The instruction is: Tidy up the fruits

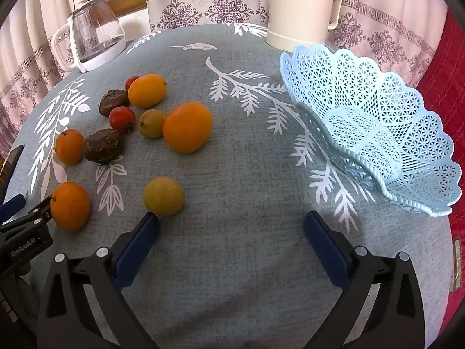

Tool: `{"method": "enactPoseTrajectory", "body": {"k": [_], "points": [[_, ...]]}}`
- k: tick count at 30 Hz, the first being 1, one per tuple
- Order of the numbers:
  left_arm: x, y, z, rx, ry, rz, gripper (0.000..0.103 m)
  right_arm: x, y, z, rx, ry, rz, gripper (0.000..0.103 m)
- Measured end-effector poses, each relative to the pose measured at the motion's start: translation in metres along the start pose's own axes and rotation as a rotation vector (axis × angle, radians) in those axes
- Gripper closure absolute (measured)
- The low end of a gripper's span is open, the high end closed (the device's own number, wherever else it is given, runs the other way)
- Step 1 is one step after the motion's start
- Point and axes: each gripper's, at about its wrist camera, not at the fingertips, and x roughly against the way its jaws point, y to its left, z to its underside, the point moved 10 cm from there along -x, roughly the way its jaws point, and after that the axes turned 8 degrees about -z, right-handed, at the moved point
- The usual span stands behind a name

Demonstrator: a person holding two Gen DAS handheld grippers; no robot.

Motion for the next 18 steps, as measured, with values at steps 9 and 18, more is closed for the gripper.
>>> {"method": "enactPoseTrajectory", "body": {"k": [9,18], "points": [[-0.0003,0.0009,-0.0002,0.0,0.0,0.0,0.002,-0.001,0.0019,0.0005,0.001,-0.002,-0.004,0.005],[0.0029,0.0032,0.0035,-0.011,-0.008,-0.016,0.002,-0.001,0.0016,0.0004,0.0,-0.002,-0.004,0.005]]}}
